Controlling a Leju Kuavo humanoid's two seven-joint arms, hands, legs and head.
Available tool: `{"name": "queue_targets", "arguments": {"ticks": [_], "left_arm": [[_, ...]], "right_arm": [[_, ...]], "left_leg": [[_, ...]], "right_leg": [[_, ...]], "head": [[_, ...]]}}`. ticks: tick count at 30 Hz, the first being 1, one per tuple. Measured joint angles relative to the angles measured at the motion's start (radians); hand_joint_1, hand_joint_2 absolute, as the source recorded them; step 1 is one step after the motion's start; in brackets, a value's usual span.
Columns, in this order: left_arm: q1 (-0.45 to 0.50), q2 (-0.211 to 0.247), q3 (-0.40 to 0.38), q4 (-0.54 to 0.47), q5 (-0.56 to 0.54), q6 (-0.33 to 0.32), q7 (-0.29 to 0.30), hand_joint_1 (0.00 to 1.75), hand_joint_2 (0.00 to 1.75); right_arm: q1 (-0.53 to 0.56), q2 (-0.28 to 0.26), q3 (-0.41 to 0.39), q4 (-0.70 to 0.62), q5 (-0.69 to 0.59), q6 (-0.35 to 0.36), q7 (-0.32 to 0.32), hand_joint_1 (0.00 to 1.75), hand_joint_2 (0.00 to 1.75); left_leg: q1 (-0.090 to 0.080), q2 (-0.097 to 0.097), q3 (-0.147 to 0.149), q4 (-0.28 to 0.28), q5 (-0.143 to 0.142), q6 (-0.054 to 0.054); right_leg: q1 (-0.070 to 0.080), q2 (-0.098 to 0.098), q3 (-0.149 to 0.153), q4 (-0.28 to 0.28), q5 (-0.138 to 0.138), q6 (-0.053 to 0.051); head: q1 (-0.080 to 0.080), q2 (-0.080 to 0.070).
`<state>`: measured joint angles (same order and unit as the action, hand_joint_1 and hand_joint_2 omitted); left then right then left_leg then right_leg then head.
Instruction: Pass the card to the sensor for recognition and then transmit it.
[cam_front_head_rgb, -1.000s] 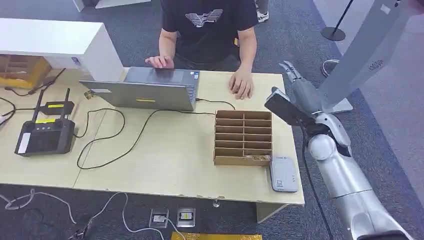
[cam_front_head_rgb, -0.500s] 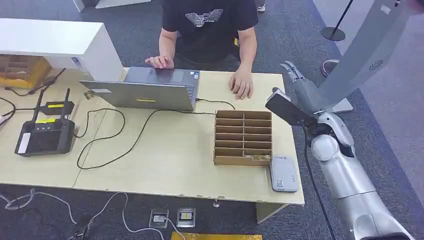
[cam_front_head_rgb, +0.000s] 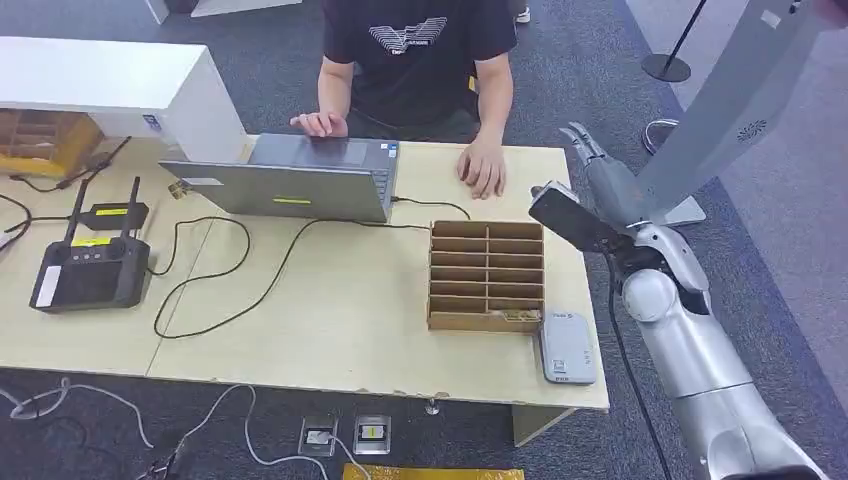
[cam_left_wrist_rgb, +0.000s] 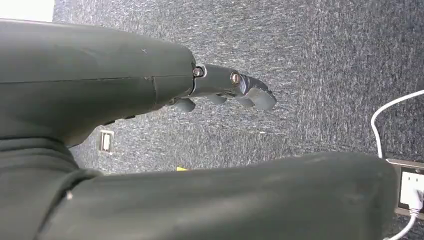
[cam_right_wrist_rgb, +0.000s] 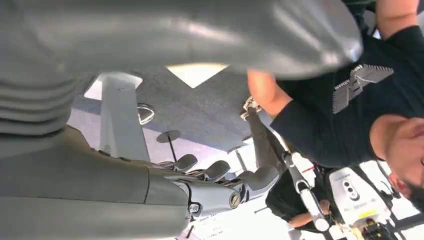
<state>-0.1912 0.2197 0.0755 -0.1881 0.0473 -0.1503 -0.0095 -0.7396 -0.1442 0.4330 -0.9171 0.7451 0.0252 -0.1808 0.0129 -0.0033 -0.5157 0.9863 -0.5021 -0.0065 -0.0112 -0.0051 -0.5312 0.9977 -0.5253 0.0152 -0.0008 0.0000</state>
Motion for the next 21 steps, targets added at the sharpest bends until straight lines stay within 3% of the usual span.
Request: {"name": "queue_targets", "arguments": {"ticks": [4,5,10,12,16,21], "left_arm": [[0.000,0.000,0.000,0.000,0.000,0.000,0.000,0.00,0.00],[0.001,0.000,0.000,0.000,0.008,0.001,0.000,0.00,0.00],[0.013,0.003,0.000,0.000,0.018,0.001,0.000,0.00,0.00],[0.026,0.007,0.000,0.000,0.025,-0.001,-0.001,0.00,0.00],[0.042,0.011,0.000,0.001,0.025,-0.004,-0.003,0.00,0.00],[0.039,0.015,0.000,0.002,0.024,-0.010,-0.003,0.00,0.00]], "right_arm": [[0.001,-0.003,0.000,-0.001,0.022,0.009,0.010,0.00,1.75],[0.010,-0.018,0.002,-0.019,0.090,0.059,0.045,0.00,1.75],[0.055,-0.081,0.000,-0.118,0.137,0.217,0.105,0.00,1.75],[0.114,-0.146,-0.005,-0.231,0.145,0.317,0.149,0.00,1.75],[0.193,-0.236,-0.021,-0.417,0.145,0.358,0.175,0.00,1.75],[0.263,-0.309,-0.038,-0.543,0.122,0.357,0.185,0.00,1.75]], "left_leg": [[0.000,0.000,0.000,0.000,0.000,0.000],[0.000,0.000,0.000,0.000,0.000,0.000],[0.000,0.000,0.000,0.000,0.000,0.000],[0.000,0.000,-0.001,0.000,-0.001,0.000],[-0.001,0.002,-0.002,0.000,-0.002,0.000],[0.000,0.001,-0.002,0.000,-0.002,0.000]], "right_leg": [[0.000,0.000,0.000,0.000,0.000,0.000],[0.000,0.000,0.000,0.000,0.000,0.000],[0.000,0.000,0.000,-0.001,0.000,0.000],[0.000,-0.001,0.000,-0.001,0.000,0.000],[-0.001,0.001,-0.003,-0.001,0.000,0.000],[0.000,0.000,-0.002,-0.001,0.000,0.000]], "head": [[0.000,0.000],[0.000,0.000],[0.000,0.000],[0.000,0.000],[0.000,0.000],[0.000,0.000]]}}
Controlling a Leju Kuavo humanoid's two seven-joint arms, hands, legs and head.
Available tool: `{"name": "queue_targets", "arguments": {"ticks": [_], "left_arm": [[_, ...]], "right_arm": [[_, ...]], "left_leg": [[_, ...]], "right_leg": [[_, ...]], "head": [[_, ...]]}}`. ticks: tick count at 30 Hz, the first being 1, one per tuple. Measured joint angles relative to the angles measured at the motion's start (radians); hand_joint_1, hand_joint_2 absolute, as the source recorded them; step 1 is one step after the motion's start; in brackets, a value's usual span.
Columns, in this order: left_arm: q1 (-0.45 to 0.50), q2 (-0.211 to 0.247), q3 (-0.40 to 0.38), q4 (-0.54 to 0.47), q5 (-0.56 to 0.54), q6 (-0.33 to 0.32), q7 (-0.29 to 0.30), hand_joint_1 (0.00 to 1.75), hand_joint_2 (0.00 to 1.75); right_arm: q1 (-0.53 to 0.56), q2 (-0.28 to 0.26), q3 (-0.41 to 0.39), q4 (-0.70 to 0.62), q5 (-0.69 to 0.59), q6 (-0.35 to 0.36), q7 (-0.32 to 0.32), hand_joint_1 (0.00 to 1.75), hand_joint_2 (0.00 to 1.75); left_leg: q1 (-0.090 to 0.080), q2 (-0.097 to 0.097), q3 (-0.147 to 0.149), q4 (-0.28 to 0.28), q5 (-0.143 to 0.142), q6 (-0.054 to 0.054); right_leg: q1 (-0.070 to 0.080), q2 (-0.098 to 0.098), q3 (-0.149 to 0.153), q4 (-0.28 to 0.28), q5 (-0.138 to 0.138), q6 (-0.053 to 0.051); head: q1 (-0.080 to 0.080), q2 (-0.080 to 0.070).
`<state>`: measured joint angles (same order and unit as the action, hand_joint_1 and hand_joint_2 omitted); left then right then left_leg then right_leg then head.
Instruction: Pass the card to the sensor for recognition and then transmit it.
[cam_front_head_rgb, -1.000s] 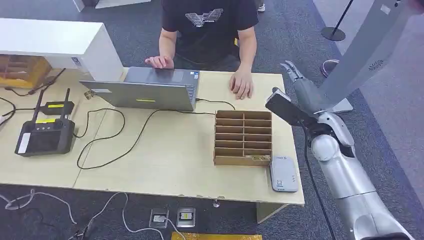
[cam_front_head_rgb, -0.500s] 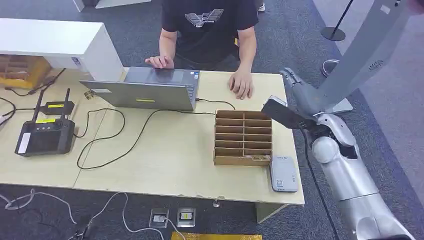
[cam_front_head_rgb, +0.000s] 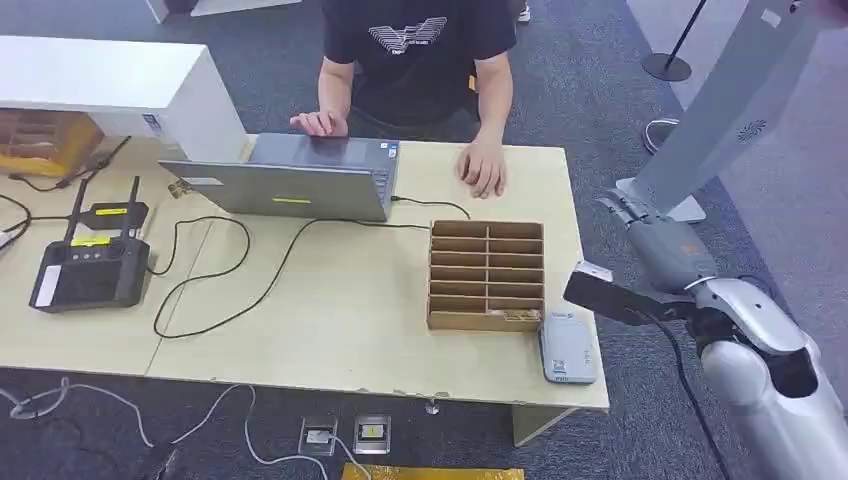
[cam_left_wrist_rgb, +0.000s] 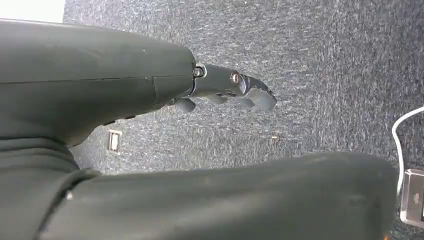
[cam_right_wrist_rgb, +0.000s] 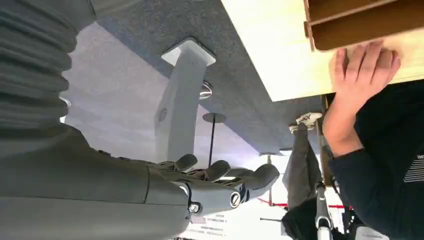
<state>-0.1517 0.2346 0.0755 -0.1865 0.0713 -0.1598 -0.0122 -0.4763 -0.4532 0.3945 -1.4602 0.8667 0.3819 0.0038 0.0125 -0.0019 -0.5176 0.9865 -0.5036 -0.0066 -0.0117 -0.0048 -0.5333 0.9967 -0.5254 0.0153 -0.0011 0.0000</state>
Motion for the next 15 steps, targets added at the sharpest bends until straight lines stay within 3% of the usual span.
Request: {"name": "queue_targets", "arguments": {"ticks": [15], "left_arm": [[-0.003,0.002,0.000,0.000,0.001,0.001,0.000,0.00,0.00]], "right_arm": [[0.068,-0.065,-0.005,-0.111,-0.018,-0.006,0.024,0.00,1.75]], "left_leg": [[0.000,0.000,0.000,0.000,0.000,0.000]], "right_leg": [[0.000,0.001,0.000,0.000,0.000,0.000]], "head": [[0.000,0.000]]}}
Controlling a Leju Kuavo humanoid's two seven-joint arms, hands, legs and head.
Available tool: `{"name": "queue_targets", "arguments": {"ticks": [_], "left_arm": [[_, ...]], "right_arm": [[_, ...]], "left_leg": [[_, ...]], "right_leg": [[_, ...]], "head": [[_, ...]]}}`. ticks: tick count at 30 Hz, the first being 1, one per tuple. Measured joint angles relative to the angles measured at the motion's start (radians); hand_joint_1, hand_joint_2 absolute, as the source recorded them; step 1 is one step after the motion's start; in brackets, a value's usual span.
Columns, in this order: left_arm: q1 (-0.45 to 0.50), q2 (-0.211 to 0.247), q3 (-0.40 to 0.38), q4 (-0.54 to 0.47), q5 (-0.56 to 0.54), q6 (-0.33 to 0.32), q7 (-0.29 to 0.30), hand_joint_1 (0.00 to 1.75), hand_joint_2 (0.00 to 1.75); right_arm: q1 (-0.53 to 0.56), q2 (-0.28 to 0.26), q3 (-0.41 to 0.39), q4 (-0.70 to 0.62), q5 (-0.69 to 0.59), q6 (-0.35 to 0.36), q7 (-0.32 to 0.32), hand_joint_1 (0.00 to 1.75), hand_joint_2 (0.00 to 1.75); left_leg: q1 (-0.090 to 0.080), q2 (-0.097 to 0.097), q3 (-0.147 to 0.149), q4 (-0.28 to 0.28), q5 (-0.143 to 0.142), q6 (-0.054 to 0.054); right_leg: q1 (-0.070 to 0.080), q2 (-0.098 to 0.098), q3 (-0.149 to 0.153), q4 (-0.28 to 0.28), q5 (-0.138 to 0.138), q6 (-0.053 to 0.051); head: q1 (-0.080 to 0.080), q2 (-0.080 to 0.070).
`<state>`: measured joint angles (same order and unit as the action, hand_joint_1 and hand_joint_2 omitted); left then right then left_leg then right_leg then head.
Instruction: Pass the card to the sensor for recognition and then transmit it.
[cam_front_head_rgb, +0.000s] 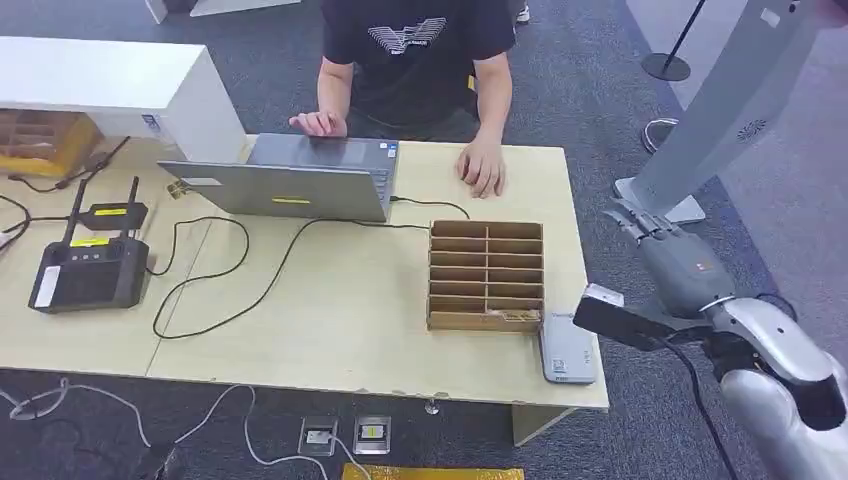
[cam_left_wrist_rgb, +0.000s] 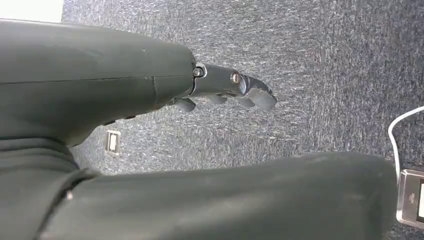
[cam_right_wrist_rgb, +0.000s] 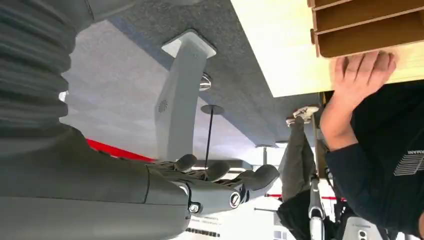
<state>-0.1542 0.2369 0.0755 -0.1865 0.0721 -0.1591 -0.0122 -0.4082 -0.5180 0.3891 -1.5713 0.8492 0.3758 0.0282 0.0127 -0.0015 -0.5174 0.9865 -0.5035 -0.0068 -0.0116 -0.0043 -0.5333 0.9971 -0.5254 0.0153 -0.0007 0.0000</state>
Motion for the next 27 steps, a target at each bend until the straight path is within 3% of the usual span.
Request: {"name": "queue_targets", "arguments": {"ticks": [7,9,11,14,19,27], "left_arm": [[0.006,0.000,0.000,0.000,0.006,0.011,0.000,0.00,0.00],[0.007,0.000,0.000,0.000,0.011,0.017,0.000,0.00,0.00],[0.007,-0.003,0.000,0.000,0.016,0.034,-0.001,0.00,0.00],[0.013,-0.007,0.000,0.001,0.024,0.050,-0.001,0.00,0.00],[0.020,-0.014,0.001,0.001,0.025,0.066,-0.001,0.00,0.00],[0.020,-0.018,0.001,0.003,0.024,0.068,-0.001,0.00,0.00]], "right_arm": [[0.095,-0.036,-0.003,-0.062,-0.026,-0.026,0.064,0.00,1.75],[0.114,-0.036,0.003,-0.072,-0.020,-0.064,0.090,0.00,1.75],[0.130,-0.034,0.006,-0.071,0.005,-0.181,0.120,0.00,1.75],[0.135,-0.001,0.014,-0.037,0.047,-0.326,0.156,0.00,1.75],[0.137,0.068,0.029,0.067,0.045,-0.445,0.158,0.00,1.75],[0.146,0.116,0.036,0.162,0.041,-0.481,0.147,0.00,1.75]], "left_leg": [[0.000,-0.001,-0.001,0.000,0.000,0.000],[0.000,-0.001,-0.001,0.000,0.000,0.000],[0.000,-0.001,-0.002,0.000,0.000,0.000],[0.000,-0.001,-0.002,0.000,0.000,0.000],[0.000,-0.002,-0.002,0.000,0.000,0.000],[0.000,-0.002,-0.002,0.000,0.000,0.000]], "right_leg": [[0.000,0.000,0.000,0.000,0.000,0.000],[0.000,0.000,-0.001,0.000,0.000,0.000],[0.000,-0.001,0.000,0.000,0.000,0.000],[0.000,-0.001,0.000,0.000,0.000,0.000],[0.000,-0.002,-0.001,0.000,-0.001,0.000],[0.000,-0.001,-0.001,0.000,-0.001,0.000]], "head": [[0.000,0.000],[0.000,0.000],[0.000,0.000],[0.000,0.000],[0.000,0.000],[0.000,0.000]]}}
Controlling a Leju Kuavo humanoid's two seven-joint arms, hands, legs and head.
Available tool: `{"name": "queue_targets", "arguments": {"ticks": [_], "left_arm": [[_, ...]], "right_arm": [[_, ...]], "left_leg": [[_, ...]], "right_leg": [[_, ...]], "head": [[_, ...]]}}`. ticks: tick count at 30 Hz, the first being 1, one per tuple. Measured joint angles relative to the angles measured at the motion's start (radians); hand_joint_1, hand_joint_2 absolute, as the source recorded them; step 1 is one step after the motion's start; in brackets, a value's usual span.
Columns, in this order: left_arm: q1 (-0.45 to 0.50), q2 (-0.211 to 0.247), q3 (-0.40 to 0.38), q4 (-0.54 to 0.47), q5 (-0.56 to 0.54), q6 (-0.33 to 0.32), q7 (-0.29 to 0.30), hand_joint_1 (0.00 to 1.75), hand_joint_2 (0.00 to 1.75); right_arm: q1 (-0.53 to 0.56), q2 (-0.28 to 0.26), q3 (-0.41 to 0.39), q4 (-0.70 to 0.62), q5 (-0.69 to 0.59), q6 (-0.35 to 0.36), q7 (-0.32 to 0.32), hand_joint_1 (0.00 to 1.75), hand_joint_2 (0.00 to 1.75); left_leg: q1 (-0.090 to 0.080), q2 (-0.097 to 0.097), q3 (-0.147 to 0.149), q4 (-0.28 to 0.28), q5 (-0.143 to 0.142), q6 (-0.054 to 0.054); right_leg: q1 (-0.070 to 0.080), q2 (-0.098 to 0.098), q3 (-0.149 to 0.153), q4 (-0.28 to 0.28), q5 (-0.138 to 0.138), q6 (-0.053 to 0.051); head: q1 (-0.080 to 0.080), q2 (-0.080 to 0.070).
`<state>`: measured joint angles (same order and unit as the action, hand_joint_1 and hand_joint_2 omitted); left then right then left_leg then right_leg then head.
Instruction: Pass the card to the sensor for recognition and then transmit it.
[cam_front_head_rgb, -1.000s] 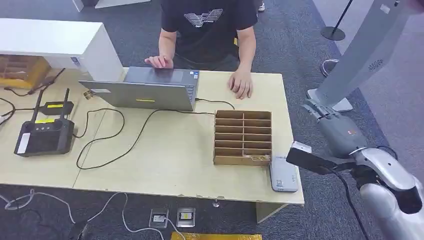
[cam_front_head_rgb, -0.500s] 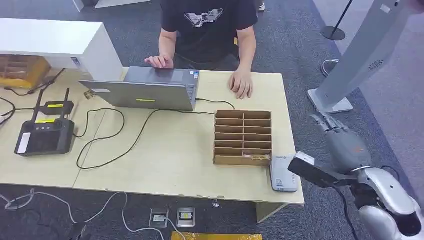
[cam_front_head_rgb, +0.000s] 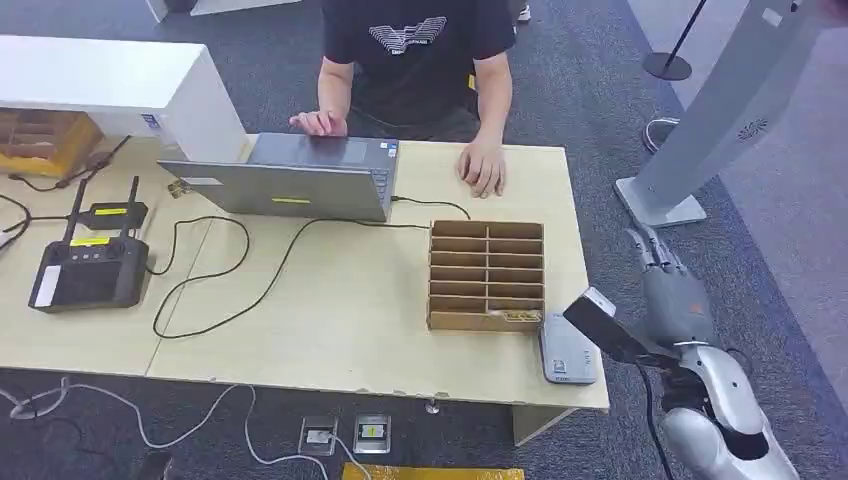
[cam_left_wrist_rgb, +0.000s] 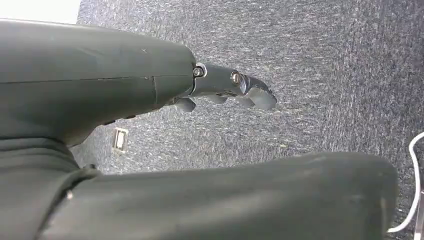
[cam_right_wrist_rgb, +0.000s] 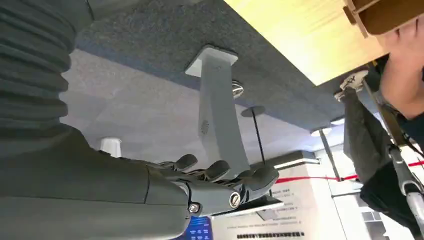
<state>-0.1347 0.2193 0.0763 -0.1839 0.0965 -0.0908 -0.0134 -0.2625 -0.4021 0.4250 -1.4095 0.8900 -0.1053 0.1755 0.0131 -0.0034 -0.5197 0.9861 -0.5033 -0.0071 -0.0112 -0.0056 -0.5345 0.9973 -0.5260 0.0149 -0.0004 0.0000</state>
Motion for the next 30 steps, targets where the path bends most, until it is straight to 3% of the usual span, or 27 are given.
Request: {"name": "queue_targets", "arguments": {"ticks": [6,10,17,22,30], "left_arm": [[0.000,0.000,0.000,0.000,0.000,0.000,0.000,0.00,0.00],[-0.001,-0.001,0.000,0.000,0.000,0.008,0.001,0.00,0.00],[-0.010,-0.002,0.000,0.000,0.000,0.007,0.014,0.00,0.00],[-0.012,-0.002,0.000,0.000,-0.001,-0.003,0.021,0.00,0.00],[-0.021,-0.001,0.000,0.000,-0.002,-0.008,0.021,0.00,0.00]], "right_arm": [[0.000,0.015,0.000,0.024,0.000,-0.005,0.001,0.00,1.75],[-0.001,0.028,0.001,0.048,0.008,-0.055,0.014,0.00,1.75],[-0.036,0.083,0.008,0.159,0.011,-0.085,-0.006,0.00,1.75],[-0.064,0.097,0.025,0.231,-0.011,-0.024,-0.102,0.00,1.75],[-0.063,0.071,0.047,0.234,-0.013,0.007,-0.105,0.00,1.75]], "left_leg": [[0.000,0.000,0.000,0.000,0.000,0.000],[0.000,0.000,0.000,0.000,0.000,0.000],[0.000,0.000,0.000,0.000,0.000,0.000],[0.000,0.000,0.000,0.000,0.000,0.000],[0.000,0.001,0.000,0.000,0.000,0.000]], "right_leg": [[0.000,0.000,0.000,0.000,0.000,0.000],[0.000,0.000,0.000,0.000,0.000,0.000],[0.000,0.000,0.000,0.000,0.000,0.000],[0.000,-0.001,0.000,0.000,0.000,0.000],[0.000,0.001,-0.001,0.000,0.000,0.000]], "head": [[0.000,0.000],[0.000,0.000],[0.000,0.000],[0.000,0.000],[0.000,0.000]]}}
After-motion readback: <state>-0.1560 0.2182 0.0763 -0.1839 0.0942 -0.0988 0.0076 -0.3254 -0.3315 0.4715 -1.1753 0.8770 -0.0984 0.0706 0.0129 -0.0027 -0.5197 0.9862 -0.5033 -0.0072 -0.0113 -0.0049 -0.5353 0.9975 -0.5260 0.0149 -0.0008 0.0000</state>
